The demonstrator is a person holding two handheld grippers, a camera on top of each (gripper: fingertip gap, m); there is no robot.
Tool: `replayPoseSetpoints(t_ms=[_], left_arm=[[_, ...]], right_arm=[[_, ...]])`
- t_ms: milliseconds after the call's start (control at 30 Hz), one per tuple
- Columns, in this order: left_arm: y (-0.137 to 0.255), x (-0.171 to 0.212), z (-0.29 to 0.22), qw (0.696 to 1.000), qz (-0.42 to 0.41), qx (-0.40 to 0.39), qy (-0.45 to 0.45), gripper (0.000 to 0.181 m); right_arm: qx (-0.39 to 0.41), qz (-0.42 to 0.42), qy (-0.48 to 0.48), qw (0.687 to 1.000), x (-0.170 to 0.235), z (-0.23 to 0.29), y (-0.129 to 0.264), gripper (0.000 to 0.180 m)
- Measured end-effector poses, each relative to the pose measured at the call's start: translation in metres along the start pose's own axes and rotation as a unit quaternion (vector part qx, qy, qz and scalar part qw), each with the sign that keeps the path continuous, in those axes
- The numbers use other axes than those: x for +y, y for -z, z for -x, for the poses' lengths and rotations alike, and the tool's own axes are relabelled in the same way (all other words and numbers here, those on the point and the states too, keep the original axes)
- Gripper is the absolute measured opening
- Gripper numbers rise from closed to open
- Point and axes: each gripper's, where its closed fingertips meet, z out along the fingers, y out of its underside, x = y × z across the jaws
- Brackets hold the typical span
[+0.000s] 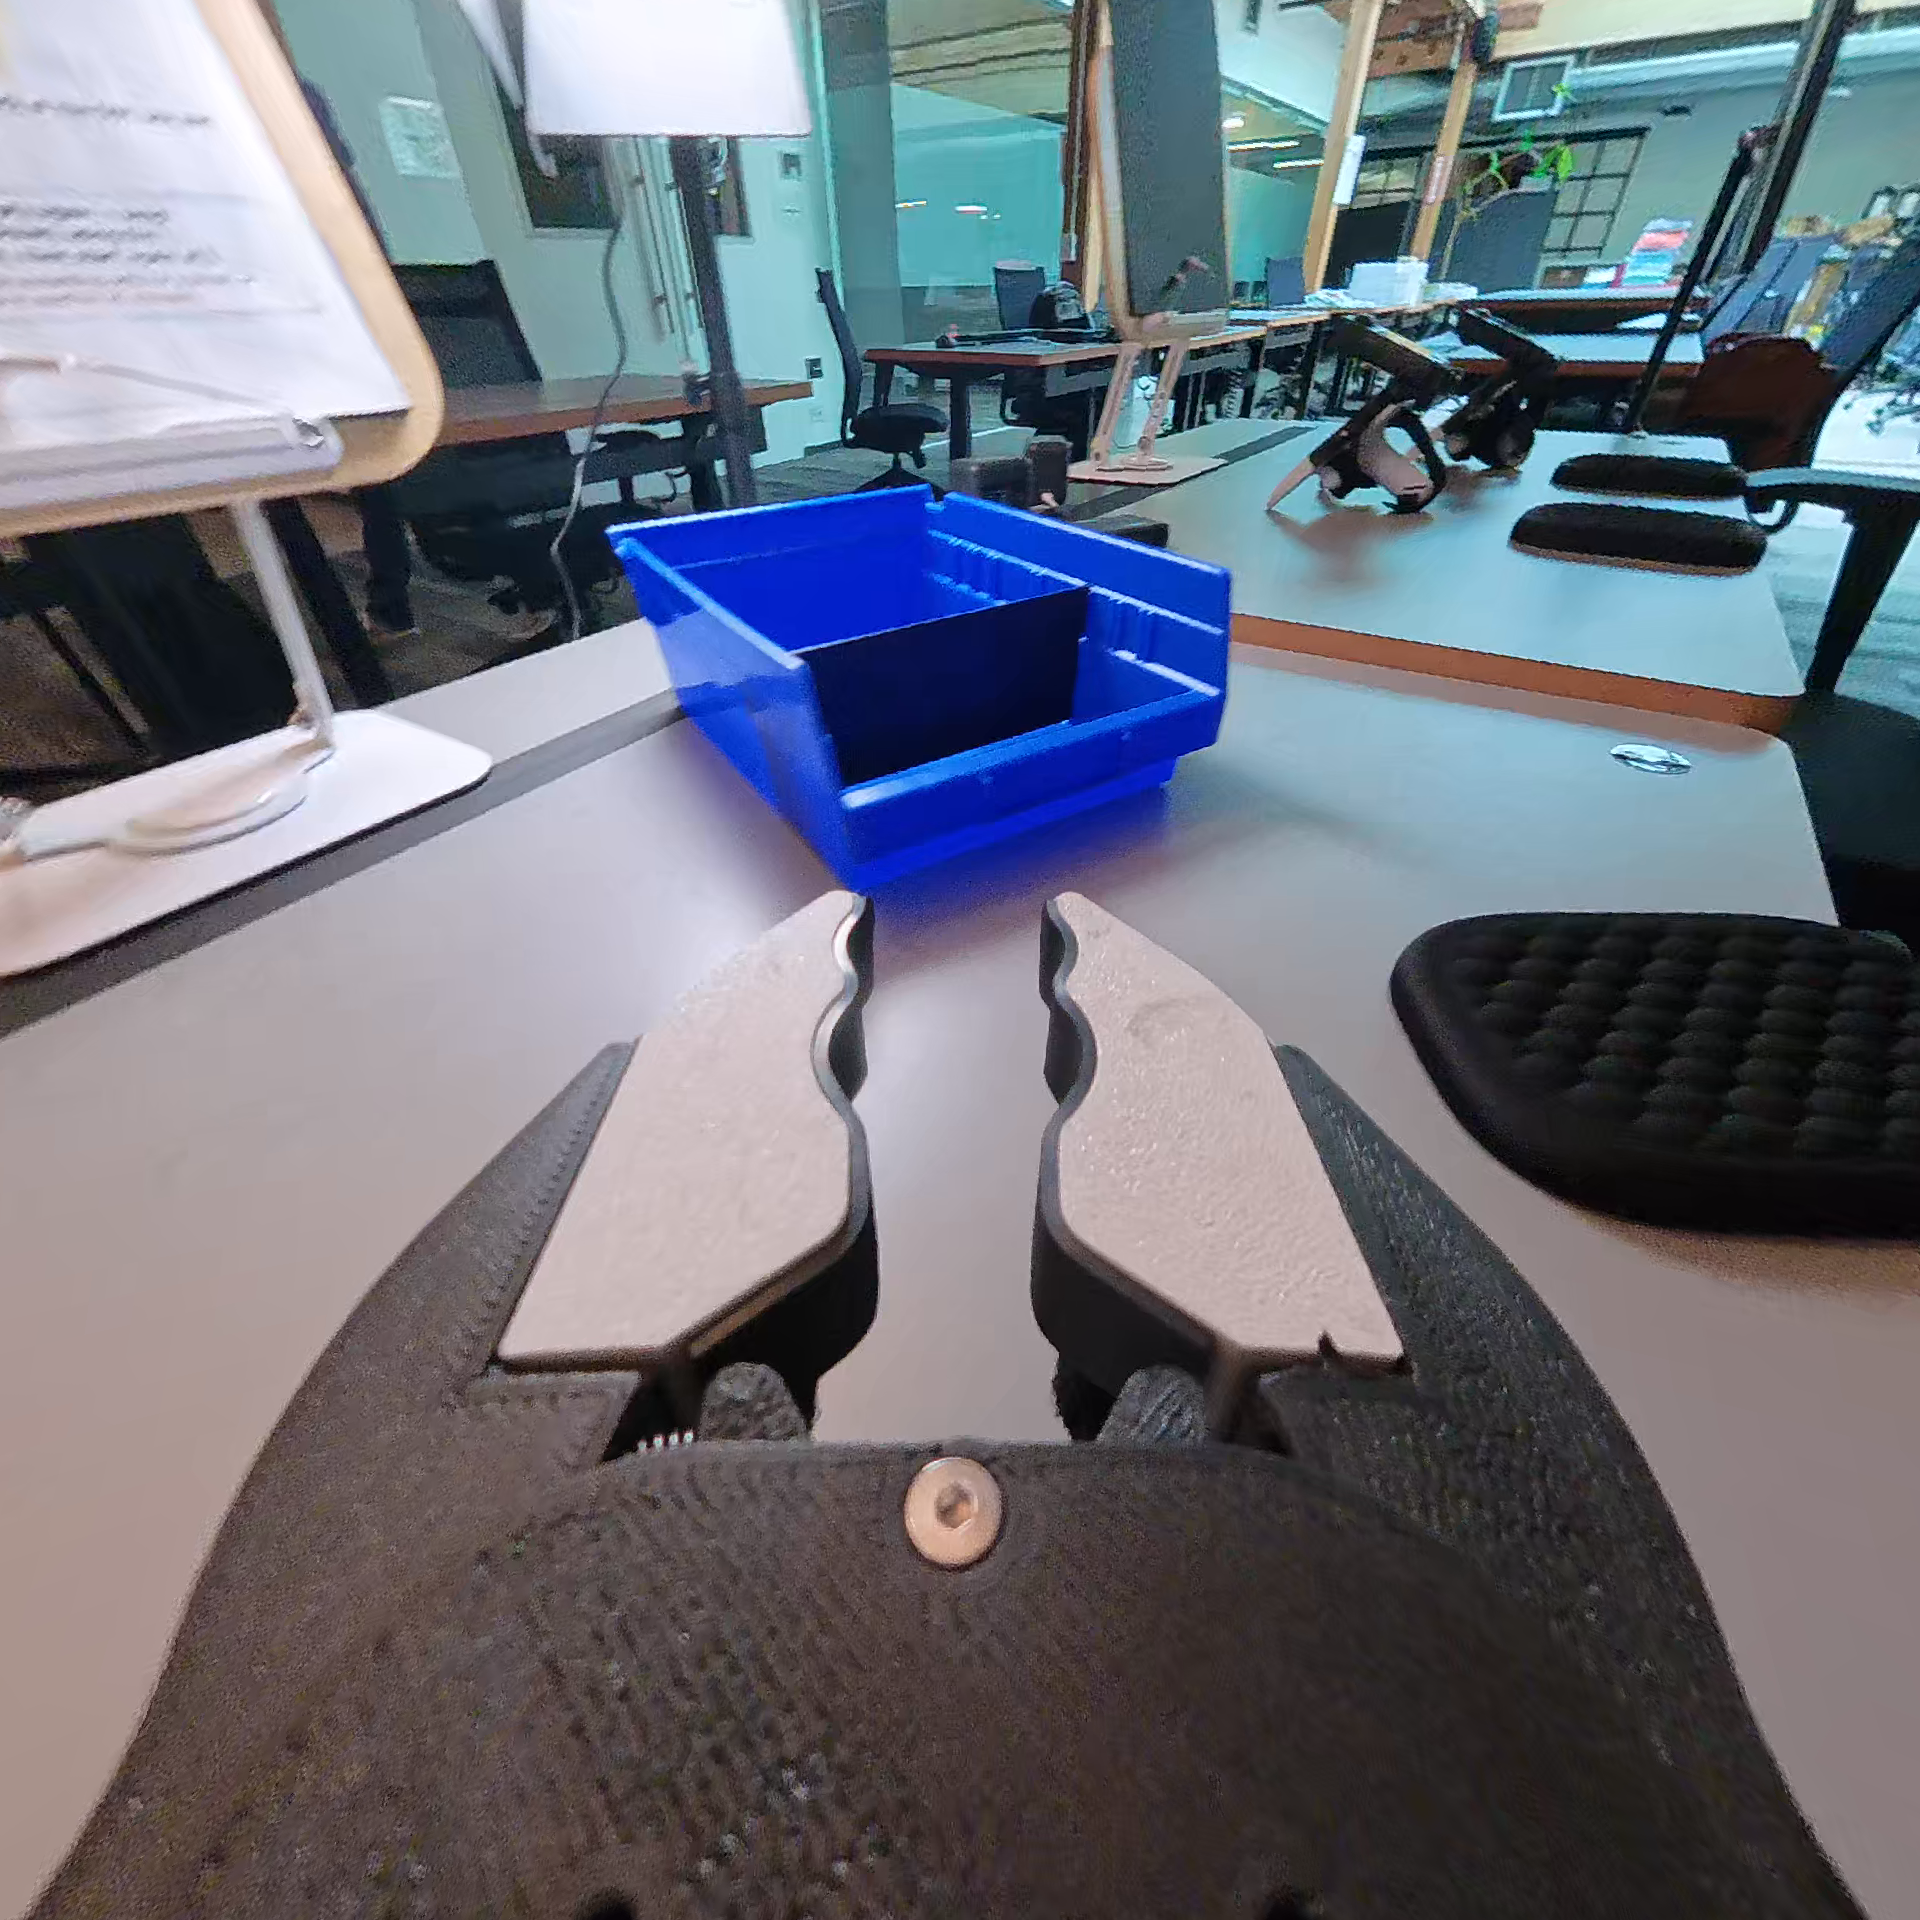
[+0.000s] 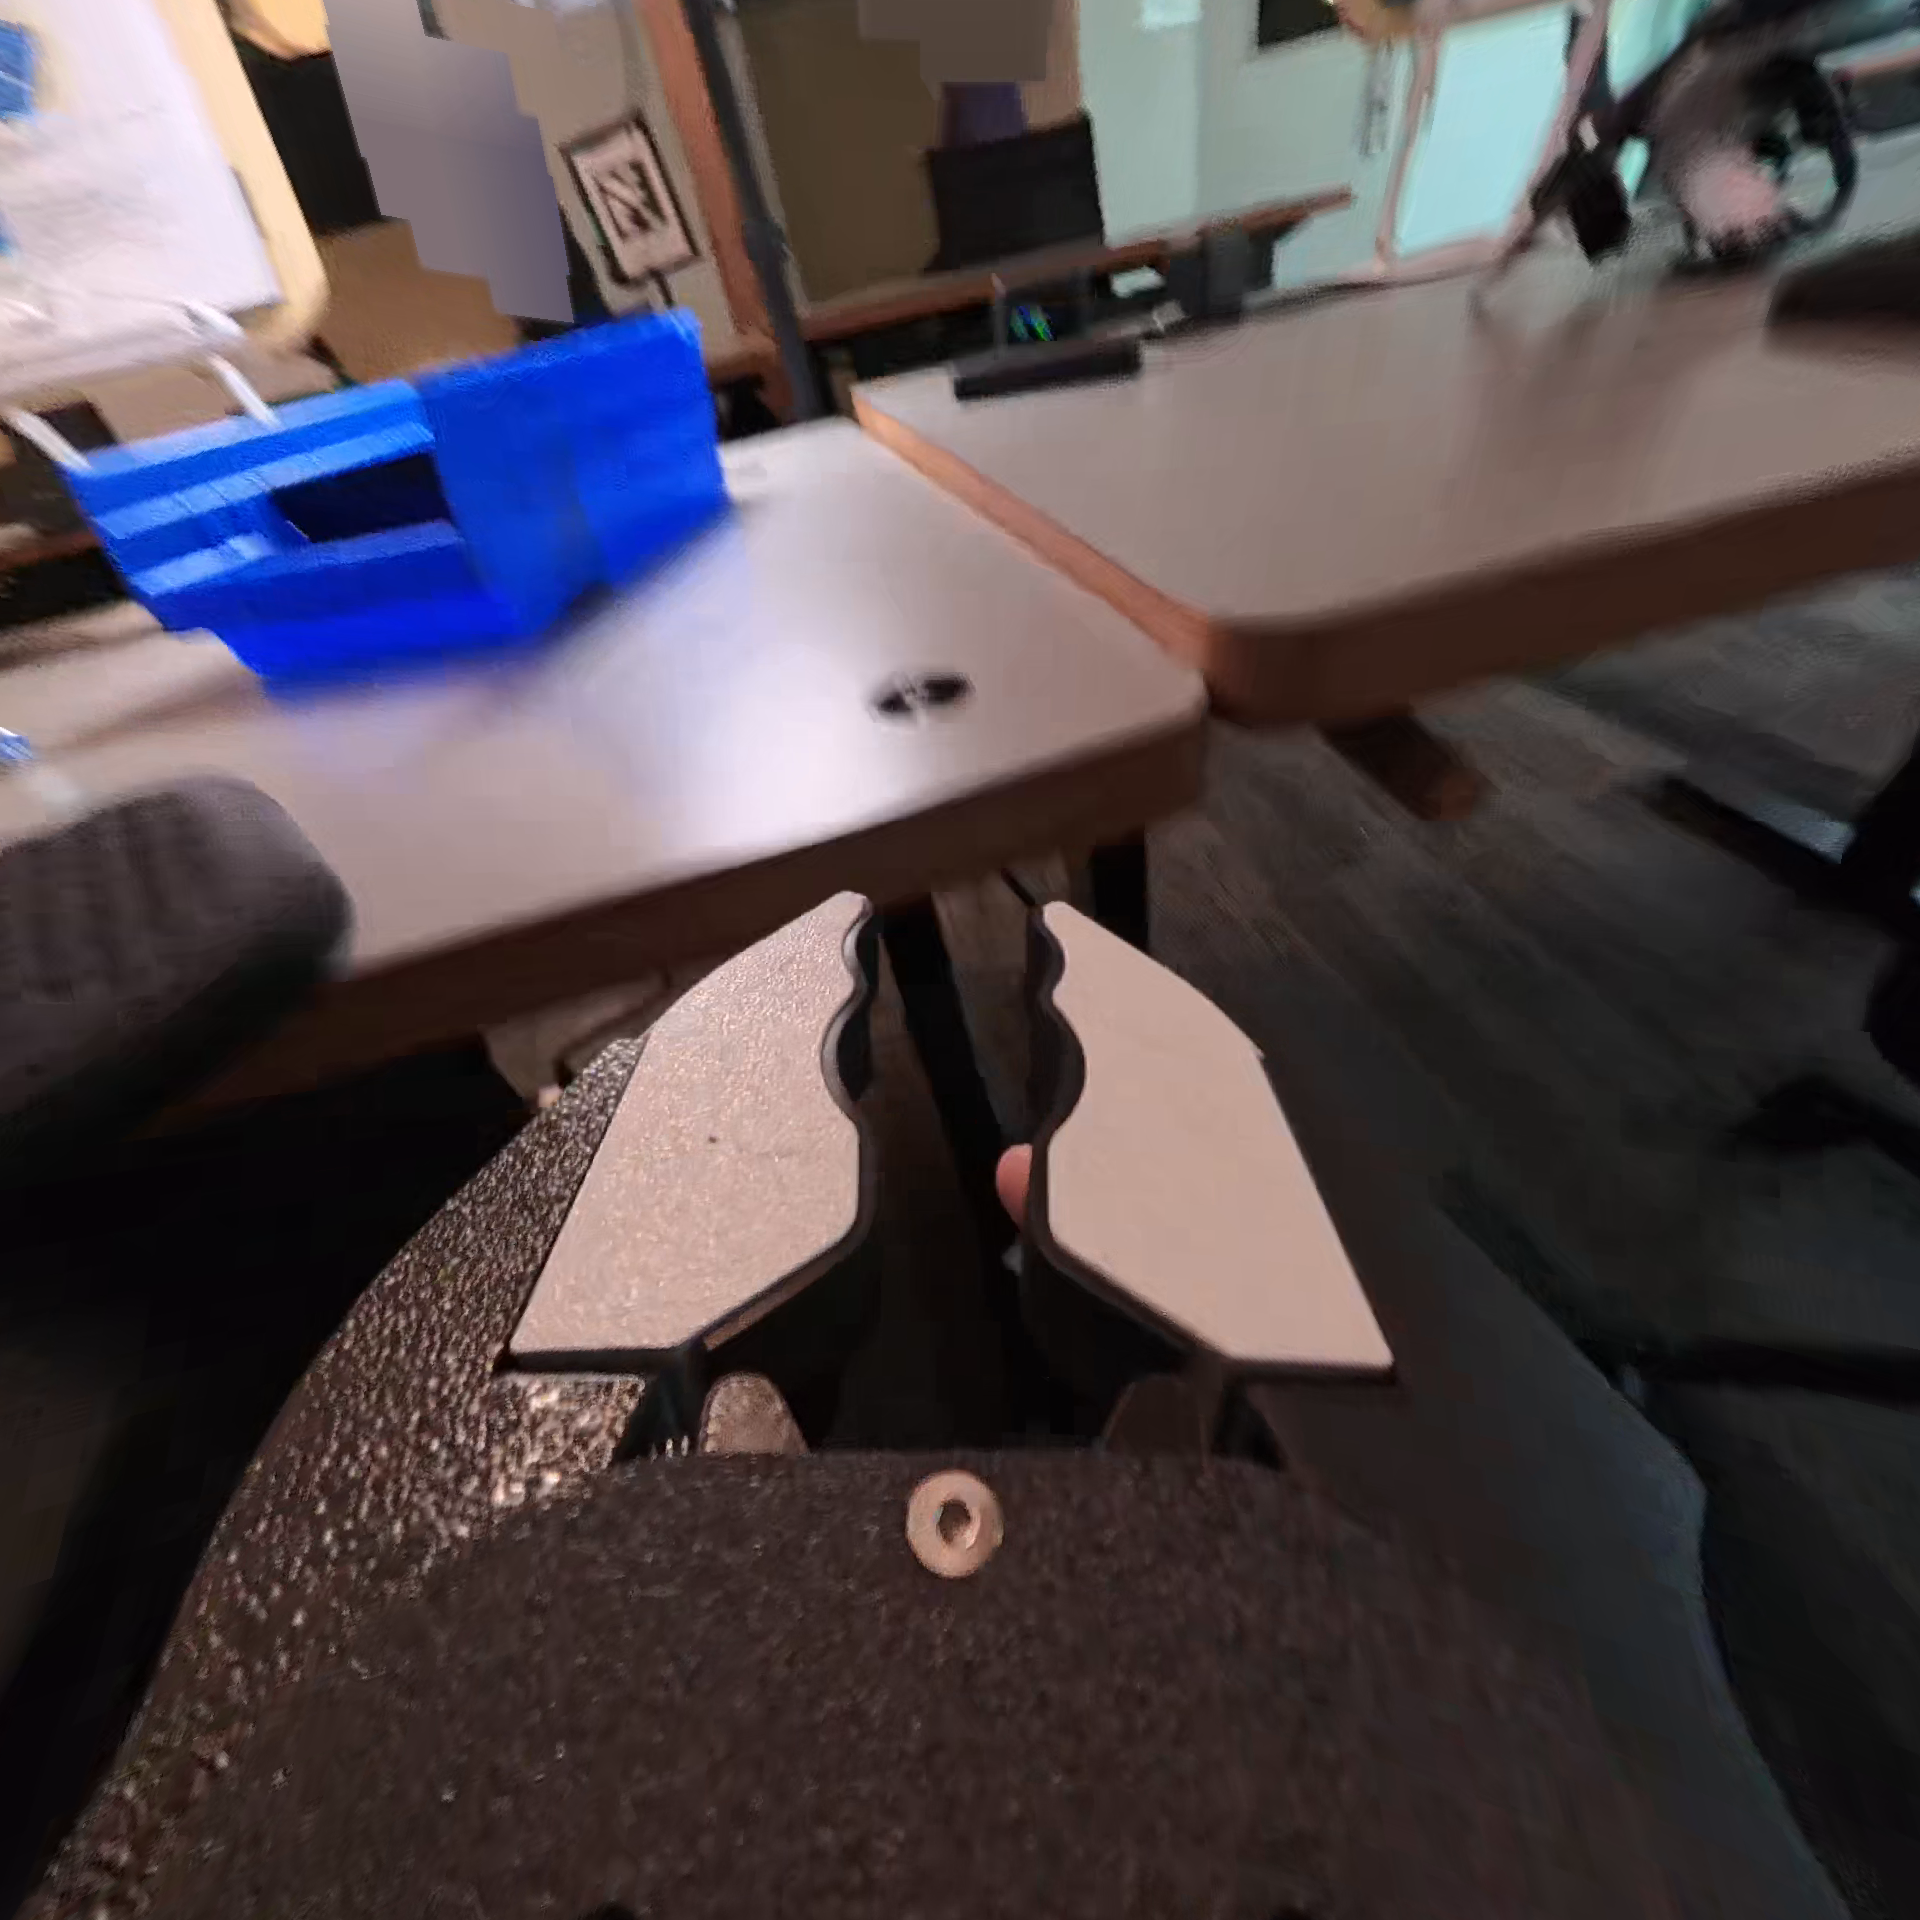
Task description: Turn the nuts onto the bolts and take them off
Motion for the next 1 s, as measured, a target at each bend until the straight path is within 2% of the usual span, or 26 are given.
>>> replayPoseSetpoints(t_ms=[167,300,433,533,733,1000], left_arm=[[-0.032,-0.016,-0.057,0.999,-0.012,0.032,-0.018,0.033],[-0.047,-0.019,-0.092,0.998,-0.008,0.059,-0.032,0.034],[-0.056,-0.019,-0.113,0.997,-0.013,0.078,-0.021,0.035],[-0.060,-0.015,-0.122,0.996,-0.015,0.088,-0.007,0.036],[-0.059,-0.008,-0.134,0.995,-0.005,0.095,0.005,0.036],[-0.039,0.002,-0.158,0.995,-0.016,0.095,0.013,0.037]], right_arm=[[0.072,0.097,0.011,0.993,0.133,-0.039,0.029,0.029],[0.108,0.175,0.024,0.978,0.244,-0.042,0.063,0.028],[0.118,0.213,-0.005,0.970,0.315,-0.027,0.085,0.028],[0.130,0.198,-0.014,0.971,0.321,-0.022,0.087,0.030],[0.158,0.122,-0.012,0.980,0.288,-0.035,0.085,0.036],[0.196,0.074,-0.014,0.978,0.263,-0.047,0.124,0.040]])
